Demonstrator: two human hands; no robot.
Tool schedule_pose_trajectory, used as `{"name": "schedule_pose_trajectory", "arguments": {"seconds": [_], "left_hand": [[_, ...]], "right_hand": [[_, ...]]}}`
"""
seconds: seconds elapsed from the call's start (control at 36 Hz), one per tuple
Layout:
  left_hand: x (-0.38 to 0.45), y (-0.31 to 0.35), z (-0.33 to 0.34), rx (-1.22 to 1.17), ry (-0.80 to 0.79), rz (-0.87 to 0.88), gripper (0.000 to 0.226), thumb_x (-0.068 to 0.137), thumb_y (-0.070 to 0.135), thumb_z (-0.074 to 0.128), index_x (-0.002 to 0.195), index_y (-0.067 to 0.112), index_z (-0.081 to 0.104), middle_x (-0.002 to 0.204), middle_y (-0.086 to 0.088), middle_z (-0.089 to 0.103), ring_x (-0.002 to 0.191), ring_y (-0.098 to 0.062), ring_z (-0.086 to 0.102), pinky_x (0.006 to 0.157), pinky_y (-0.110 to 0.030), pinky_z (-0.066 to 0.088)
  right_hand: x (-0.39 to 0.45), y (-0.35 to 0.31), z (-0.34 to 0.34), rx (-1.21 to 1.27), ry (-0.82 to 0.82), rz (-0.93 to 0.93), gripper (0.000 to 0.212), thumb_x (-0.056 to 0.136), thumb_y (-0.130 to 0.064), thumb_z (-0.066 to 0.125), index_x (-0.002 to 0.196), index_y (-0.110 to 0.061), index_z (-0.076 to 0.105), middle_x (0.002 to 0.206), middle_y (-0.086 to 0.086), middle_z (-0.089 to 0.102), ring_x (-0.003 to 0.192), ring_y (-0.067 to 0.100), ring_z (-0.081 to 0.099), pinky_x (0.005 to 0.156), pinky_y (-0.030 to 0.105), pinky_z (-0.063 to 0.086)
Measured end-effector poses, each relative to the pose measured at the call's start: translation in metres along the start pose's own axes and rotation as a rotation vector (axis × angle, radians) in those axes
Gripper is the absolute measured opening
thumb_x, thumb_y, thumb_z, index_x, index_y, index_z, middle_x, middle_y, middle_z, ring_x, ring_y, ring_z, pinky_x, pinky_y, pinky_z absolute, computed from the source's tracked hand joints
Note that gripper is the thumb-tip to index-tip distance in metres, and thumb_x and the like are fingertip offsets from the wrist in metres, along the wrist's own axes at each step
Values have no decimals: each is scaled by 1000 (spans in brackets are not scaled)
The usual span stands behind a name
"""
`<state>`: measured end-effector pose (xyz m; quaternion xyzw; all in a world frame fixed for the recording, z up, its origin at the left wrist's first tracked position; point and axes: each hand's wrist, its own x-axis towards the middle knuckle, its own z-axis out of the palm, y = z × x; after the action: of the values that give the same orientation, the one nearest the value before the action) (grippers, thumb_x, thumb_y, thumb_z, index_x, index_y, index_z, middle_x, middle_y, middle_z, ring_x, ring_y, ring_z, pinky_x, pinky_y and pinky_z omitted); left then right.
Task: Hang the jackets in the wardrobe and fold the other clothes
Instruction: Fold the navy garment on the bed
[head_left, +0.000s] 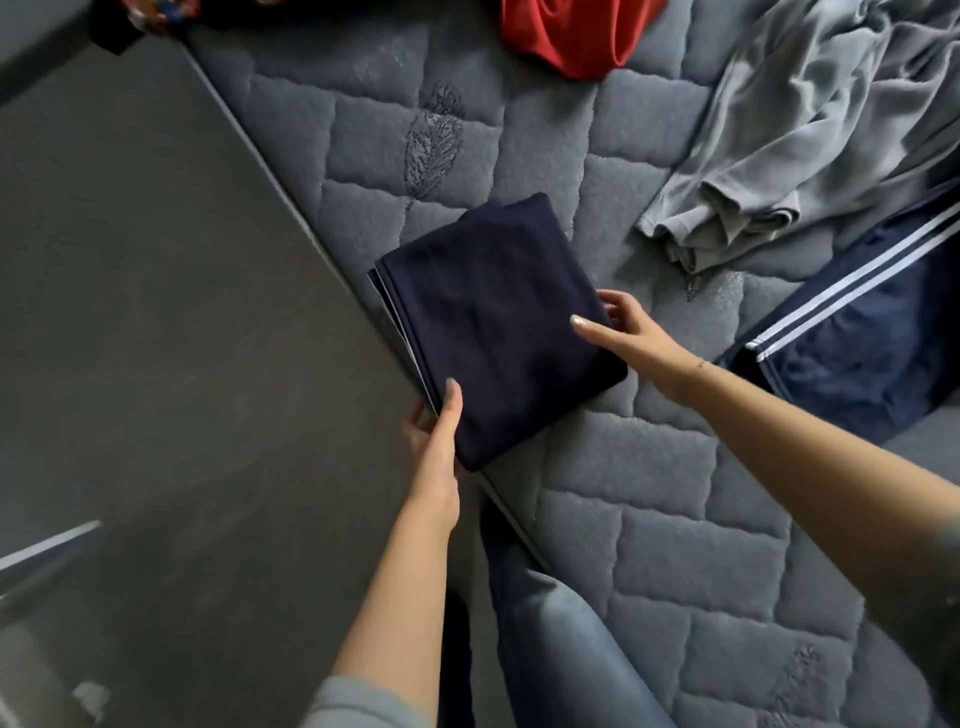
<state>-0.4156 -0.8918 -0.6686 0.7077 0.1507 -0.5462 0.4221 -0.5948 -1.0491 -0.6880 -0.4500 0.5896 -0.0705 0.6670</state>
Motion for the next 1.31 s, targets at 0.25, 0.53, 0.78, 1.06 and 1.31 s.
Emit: {"name": "schedule_pose_trajectory", "arguments": {"seconds": [0.25,0.53,0.78,1.06,1.31], "left_hand": [[-4,37,-14,-72,-350,-84,24,87,38,64,96,20,79,106,0,74,95,-14,71,70,-24,56],[-130,76,-118,-177,-474,14,20,77,21,62,87,14,79,97,-7,75,81,-19,72,66,-26,58],[-275,106,-281,-388,-656,392,53,98,40,53,142,11,46,146,-13,45,135,-31,43,105,-43,42],[-445,105,-473,-428,-320,745,41,98,32,52,133,10,57,139,-11,54,129,-25,51,96,-31,48],[-567,98,-589,-653,271,627,31,65,28,79,90,10,79,100,-12,74,86,-26,73,57,-29,57]], "right_hand": [[9,-60,24,23,-286,247,61,71,-60,74,117,-21,64,108,0,73,98,12,70,65,18,56],[-128,-136,86,6,-326,92,60,64,-43,82,117,-20,65,107,6,73,95,21,71,76,31,55],[-299,-240,207,-23,-619,-130,33,61,-30,81,93,-21,77,103,12,73,88,24,72,68,30,57],[-452,-308,400,-184,-906,-157,50,54,-43,88,95,-16,77,108,14,72,92,28,71,65,33,57],[-560,-356,554,-437,-1190,-379,60,73,-31,80,127,-28,54,109,6,72,94,26,71,71,36,58]]}}
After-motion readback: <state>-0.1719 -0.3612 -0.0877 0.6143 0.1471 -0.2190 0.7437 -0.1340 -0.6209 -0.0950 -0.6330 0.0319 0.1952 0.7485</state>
